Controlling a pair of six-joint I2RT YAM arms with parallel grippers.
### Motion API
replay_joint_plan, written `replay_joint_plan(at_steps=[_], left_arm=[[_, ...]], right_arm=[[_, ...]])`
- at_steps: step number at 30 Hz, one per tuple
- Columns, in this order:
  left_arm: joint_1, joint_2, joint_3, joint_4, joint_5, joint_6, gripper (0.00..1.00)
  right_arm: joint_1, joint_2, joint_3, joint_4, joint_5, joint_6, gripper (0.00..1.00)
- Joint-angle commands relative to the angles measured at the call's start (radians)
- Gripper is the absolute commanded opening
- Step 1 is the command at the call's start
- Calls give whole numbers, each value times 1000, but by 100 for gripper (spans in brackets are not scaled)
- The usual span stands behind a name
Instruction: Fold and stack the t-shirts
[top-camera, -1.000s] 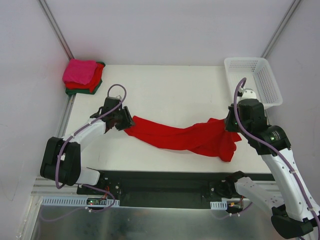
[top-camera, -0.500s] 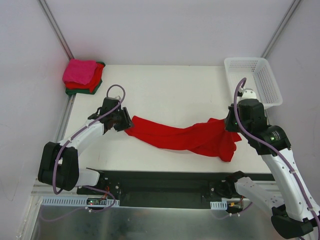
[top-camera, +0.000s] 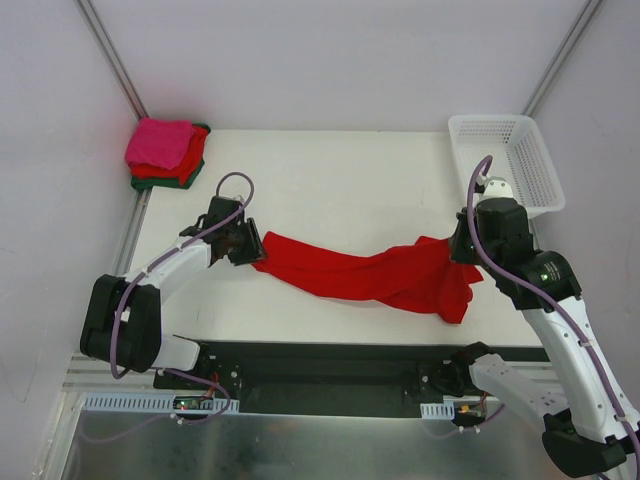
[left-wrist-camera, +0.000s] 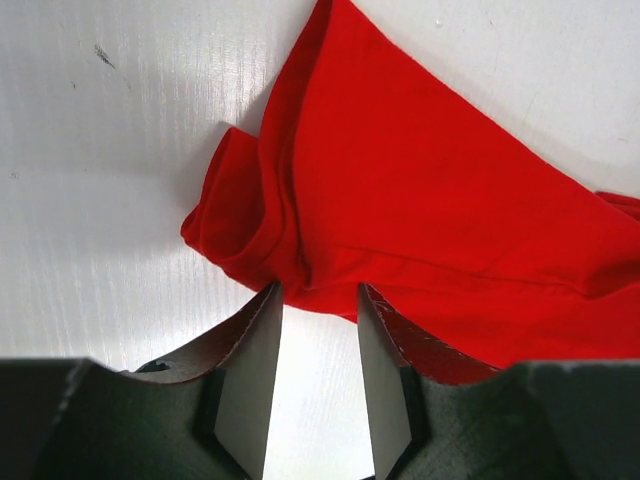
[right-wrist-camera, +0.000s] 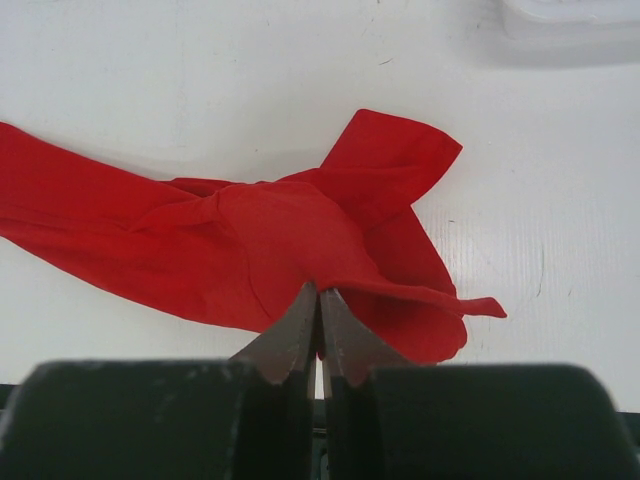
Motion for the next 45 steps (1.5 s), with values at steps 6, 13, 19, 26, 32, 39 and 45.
replay_joint_plan(at_steps=[6, 13, 19, 26, 32, 39, 45], left_arm=[[-13, 22, 31, 7, -18, 12, 33], [-13, 22, 48, 11, -2, 8, 32], [-11, 11, 59, 11, 8, 8, 32], [-11, 5, 61, 11, 15, 8, 31], [-10, 5, 64, 11, 18, 7, 32], [-11, 4, 74, 11, 25, 2, 31], [-11, 19, 76, 11, 19, 1, 31]], right_arm=[[4, -11, 5, 14, 17, 4, 5], [3, -13, 8, 11, 17, 2, 5], [6, -6, 8, 14, 14, 1, 5], [4, -8, 2, 14, 17, 1, 6], [4, -5, -5, 17, 18, 2, 6], [4, 0, -5, 18, 21, 1, 6], [4, 3, -9, 21, 18, 1, 6]])
